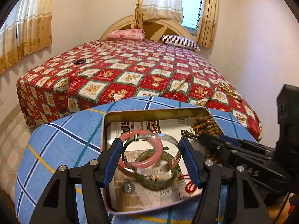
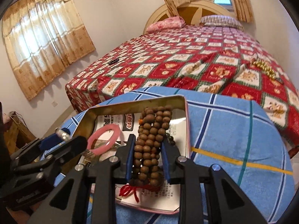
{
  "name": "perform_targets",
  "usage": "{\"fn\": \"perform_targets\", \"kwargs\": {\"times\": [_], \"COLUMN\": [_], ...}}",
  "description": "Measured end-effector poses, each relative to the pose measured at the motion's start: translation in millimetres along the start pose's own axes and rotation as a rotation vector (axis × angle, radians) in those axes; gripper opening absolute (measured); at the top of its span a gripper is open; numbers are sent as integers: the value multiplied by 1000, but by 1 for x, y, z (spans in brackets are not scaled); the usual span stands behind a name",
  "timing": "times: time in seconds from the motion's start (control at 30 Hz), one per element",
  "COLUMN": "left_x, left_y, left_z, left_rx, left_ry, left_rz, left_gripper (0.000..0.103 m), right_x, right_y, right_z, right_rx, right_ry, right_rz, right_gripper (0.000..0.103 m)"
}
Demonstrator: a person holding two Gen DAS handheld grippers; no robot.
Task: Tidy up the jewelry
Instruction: 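Open the left tool to drop the bangle while the right tool releases the beads, then withdraw both tools from the tin toward the pearl necklace and watch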
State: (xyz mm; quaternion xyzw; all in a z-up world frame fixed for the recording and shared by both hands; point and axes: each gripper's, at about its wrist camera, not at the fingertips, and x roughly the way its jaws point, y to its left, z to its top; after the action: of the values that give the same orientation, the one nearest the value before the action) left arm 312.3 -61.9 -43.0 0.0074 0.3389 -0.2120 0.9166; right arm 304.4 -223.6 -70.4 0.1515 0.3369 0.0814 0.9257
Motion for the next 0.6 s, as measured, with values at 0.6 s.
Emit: {"fn": "perform_targets", "kwargs": {"times": [0.6], "left_x": [-64], "left_y": [33], "left_z": [-11], "left_rx": [-72], "left_ry": [-56], "left_rz": [146], "left_gripper": [73], "right_x": [-37], "right_y": [-5], "right_z": [-1], "right_rx": [38], "right_ry": [-145], "right_rz": [-88], "right_gripper": [61]}}
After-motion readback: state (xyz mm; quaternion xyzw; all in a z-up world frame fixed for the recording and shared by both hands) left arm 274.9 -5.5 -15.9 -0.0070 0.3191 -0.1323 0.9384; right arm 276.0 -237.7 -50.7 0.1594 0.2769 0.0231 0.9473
